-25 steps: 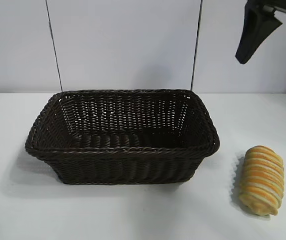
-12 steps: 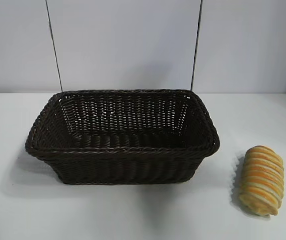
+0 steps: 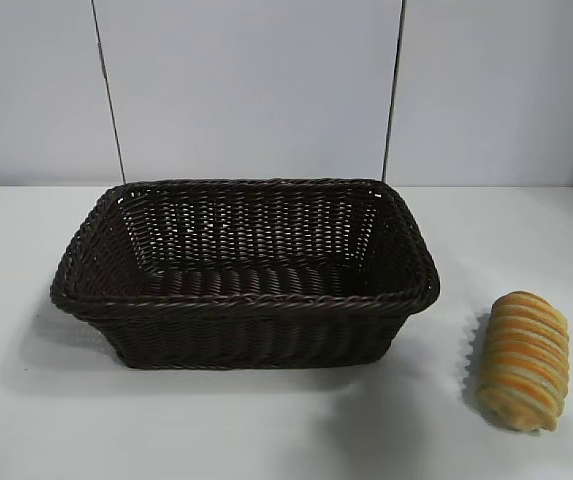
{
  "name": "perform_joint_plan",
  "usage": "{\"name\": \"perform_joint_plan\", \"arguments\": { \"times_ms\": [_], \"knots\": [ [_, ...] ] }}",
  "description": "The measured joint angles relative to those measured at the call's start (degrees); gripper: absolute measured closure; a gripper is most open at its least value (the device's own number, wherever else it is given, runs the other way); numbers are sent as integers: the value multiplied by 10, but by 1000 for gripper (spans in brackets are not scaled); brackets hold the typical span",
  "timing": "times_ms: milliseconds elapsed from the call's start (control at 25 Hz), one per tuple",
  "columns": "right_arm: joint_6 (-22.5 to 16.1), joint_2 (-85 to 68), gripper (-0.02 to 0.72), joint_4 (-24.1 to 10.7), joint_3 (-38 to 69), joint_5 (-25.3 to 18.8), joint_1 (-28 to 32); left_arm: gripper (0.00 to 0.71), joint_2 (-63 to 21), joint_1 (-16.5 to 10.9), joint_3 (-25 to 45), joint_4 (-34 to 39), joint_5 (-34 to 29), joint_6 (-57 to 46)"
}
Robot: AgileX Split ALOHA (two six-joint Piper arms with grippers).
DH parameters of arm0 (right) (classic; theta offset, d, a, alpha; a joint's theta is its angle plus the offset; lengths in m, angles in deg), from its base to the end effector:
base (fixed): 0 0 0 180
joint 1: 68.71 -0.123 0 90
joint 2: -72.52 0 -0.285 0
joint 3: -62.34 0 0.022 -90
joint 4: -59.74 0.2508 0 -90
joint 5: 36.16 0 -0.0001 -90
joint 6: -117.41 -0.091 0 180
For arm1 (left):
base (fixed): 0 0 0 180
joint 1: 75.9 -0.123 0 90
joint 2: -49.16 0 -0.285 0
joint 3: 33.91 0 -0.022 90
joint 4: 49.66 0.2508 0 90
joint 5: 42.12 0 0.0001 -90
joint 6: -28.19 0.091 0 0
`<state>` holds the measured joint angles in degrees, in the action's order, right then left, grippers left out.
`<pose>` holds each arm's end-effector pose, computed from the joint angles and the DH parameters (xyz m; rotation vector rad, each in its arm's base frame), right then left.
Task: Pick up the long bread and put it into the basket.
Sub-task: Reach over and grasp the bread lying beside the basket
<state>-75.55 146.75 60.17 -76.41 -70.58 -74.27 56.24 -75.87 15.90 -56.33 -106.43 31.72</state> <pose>0.2030 0.0201 0.2305 0.1758 2.6155 0.1211 -0.0073 -0.0095 0.2668 0.0747 2.1098 -0.1045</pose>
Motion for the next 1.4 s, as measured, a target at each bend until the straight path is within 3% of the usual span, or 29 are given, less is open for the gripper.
{"name": "perform_joint_plan", "arguments": {
  "times_ms": [400, 560, 880, 1120, 1200, 1400],
  "knots": [
    [-36, 129, 8, -4, 7, 117, 0, 15, 0, 0, 0, 0, 0, 0],
    [-39, 196, 8, 15, 6, 166, 0, 15, 0, 0, 0, 1, 0, 0],
    [-39, 277, 21, 39, -15, 208, 0, 15, 0, 0, 0, 1, 0, 0],
    [-39, 285, 345, 80, -20, 226, 0, 15, 0, 0, 0, 1, 0, 0],
    [-39, 285, 419, 92, -21, 229, 0, 15, 0, 0, 0, 1, 0, 0],
    [-39, 285, 643, 97, -21, 225, 0, 15, 0, 0, 0, 1, 0, 0]
  ]
}}
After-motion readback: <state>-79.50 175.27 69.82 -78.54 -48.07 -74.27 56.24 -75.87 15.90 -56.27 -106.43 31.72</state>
